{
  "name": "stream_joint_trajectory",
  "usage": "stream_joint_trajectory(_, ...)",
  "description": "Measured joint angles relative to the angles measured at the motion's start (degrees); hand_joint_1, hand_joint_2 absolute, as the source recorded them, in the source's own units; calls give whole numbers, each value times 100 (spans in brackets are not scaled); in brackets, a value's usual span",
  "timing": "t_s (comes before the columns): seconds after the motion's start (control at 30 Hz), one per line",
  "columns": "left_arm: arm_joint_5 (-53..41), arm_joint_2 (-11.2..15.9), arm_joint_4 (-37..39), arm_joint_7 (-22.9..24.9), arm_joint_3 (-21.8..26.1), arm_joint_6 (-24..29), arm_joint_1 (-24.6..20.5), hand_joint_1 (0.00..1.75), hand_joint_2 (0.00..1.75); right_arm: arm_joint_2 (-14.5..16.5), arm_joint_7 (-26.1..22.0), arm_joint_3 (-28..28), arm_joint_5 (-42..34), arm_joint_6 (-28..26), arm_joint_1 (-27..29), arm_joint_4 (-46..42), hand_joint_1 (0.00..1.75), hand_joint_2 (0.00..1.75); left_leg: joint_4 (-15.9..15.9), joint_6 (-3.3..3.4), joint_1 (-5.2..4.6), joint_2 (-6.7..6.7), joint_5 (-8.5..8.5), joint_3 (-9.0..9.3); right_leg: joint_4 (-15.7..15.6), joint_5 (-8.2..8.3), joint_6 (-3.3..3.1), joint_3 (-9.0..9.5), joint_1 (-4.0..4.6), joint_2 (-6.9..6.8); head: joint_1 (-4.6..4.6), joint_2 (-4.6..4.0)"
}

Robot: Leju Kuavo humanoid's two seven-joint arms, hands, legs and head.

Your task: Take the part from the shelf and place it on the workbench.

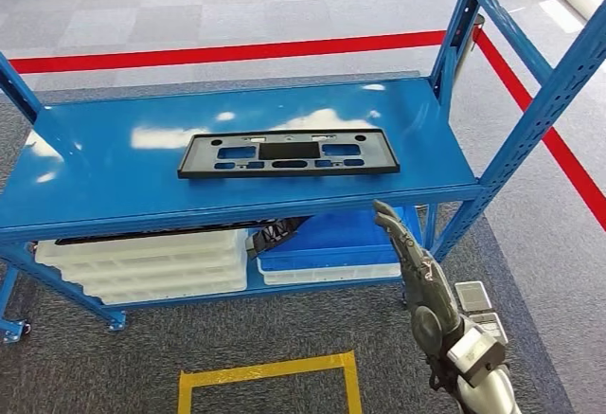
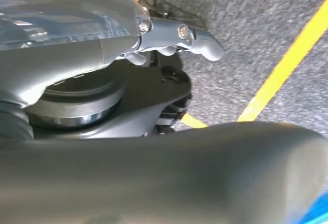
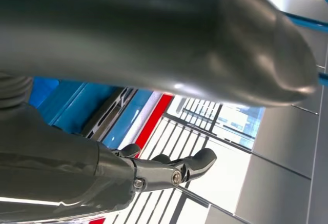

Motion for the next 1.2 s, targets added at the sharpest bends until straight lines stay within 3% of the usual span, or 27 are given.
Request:
stream_joint_trajectory(0.03, -1, -1, 0, 1, -1, 1, 3, 0, 0, -1, 1, 0, 0, 0, 9, 2, 0, 0, 1, -6, -1, 0, -29, 31, 193, 6, 14, -156, -4, 0, 0, 0)
stream_joint_trajectory(0.07, -2, -1, 0, 1, -1, 1, 6, 0, 0, -1, 2, 1, 0, 0, 14, 3, 0, 0, 2, -18, 0, -2, -61, 71, 182, 134, 27, -215, -6, 0, -1, 0)
stream_joint_trajectory(0.13, -3, -6, 0, 1, -1, 2, 10, 0, 0, -2, 3, 2, 0, 0, 15, 3, 0, 0, 9, -72, 10, -6, -149, 180, -408, 630, 41, -42, -12, -1, -1, 0)
stream_joint_trajectory(0.2, -4, -9, 0, 1, -1, 2, 2, 0, 0, -2, 9, 3, 0, -1, 15, 15, 0, 0, 38, -141, -2, -12, -234, 244, -981, 920, 18, 182, -3, 6, -2, 1)
stream_joint_trajectory(0.33, -4, -8, 0, 0, -5, 2, -17, 0, 0, -3, 13, 1, 3, -5, 45, 24, 0, 0, 72, -197, -15, -13, -302, 244, -1140, 854, -117, 242, 3, 25, -5, 2)
stream_joint_trajectory(0.4, -4, -8, 0, -2, -8, 2, -26, 0, 0, -2, 13, 0, 3, -7, 42, 23, 0, 0, 311, -250, -3, -9, -451, 150, -1154, 825, -174, 284, -28, 10, -14, 1)
stream_joint_trajectory(0.5, -4, -7, 0, -5, -11, 2, -21, 0, 0, -1, 13, 0, 3, -7, 42, 23, 0, 0, 1373, -333, 41, -4, -845, -450, -1155, 767, -224, 333, -34, -15, -25, 1)
stream_joint_trajectory(0.53, -4, -7, 0, -5, -11, 2, -12, 0, 0, -1, 13, 0, 4, -7, 45, 23, 0, 0, 1647, -342, 46, -3, -879, -639, -1155, 746, -226, 355, -32, -14, -26, 1)
stream_joint_trajectory(0.57, -4, -7, 0, -7, -11, 2, -3, 0, 0, -1, 13, -1, 3, -7, 47, 24, 0, 0, 1739, -339, 47, -3, -807, -744, -1155, 720, -227, 388, -28, -11, -26, 0)
stream_joint_trajectory(0.6, -4, -7, 0, -8, -11, 2, 2, 0, 0, -1, 13, -1, 3, -7, 47, 25, 0, 0, 1605, -321, 41, -3, -617, -740, -1155, 691, -226, 436, -21, -7, -27, 0)
stream_joint_trajectory(0.67, -4, -5, 0, -13, -11, 1, 3, 0, 0, -1, 13, -1, 3, -8, 44, 24, 0, 0, 936, -224, 7, -4, -104, -527, -1166, 627, -220, 541, -11, -3, -26, 0)
stream_joint_trajectory(0.73, -7, 1, 0, -16, -13, -1, 3, 0, 0, 1, 14, -1, 4, -12, 35, 26, 0, 0, 455, -107, -56, -5, 174, -366, -1186, 590, -185, 588, -12, -2, -26, 0)
stream_joint_trajectory(0.8, -9, 7, 0, -19, -15, 1, 8, 0, 0, 3, 14, 0, 7, -15, 32, 28, 0, 0, 350, -41, -103, -5, 175, -341, -1226, 592, -130, 586, -27, -3, -30, 1)
stream_joint_trajectory(0.9, -10, 7, 0, -32, -18, -1, 4, 0, 0, 1, 11, -1, 7, -22, 26, 7, 0, 0, 47, 0, -54, 0, 136, -167, -1163, 495, -57, 583, -10, -7, -31, 0)
stream_joint_trajectory(0.97, -12, 3, 1, -42, -22, -5, -4, 0, 0, -3, 9, -3, 5, -32, 20, -5, 0, 0, -63, 1, -24, 3, 120, -64, -658, 257, -44, 346, -5, 7, -26, 0)
stream_joint_trajectory(1.03, -13, 2, 5, -46, -24, -7, -1, 0, 0, -5, 12, -1, 5, -38, 41, -1, 0, 0, -64, 0, -20, 2, 82, -15, -19, 78, -24, -35, -10, 13, -25, 0)
stream_joint_trajectory(1.07, -13, 2, 7, -48, -25, -7, 1, 0, 0, -7, 13, -2, 6, -39, 56, 2, 0, 0, -58, -5, -20, 1, 56, 11, 108, 120, -11, -149, -14, 12, -25, 0)
stream_joint_trajectory(1.1, -13, 2, 8, -51, -25, -8, 3, 0, 0, -7, 13, -1, 7, -39, 63, 3, 0, 0, -48, -16, -18, 0, 26, 41, 24, 272, 4, -163, -17, 11, -25, 0)
stream_joint_trajectory(1.17, -13, -2, 10, -54, -26, -12, 5, 0, 0, -7, 13, -1, 7, -39, 66, 3, 0, 0, -15, -66, -8, -4, -56, 114, -604, 711, 18, 60, -23, 12, -25, 0)
stream_joint_trajectory(1.2, -13, -3, 12, -56, -26, -14, 2, 0, 0, -7, 12, -1, 7, -39, 66, 5, 0, 0, 13, -103, -14, -6, -100, 136, -910, 851, 18, 186, -17, 14, -24, 0)
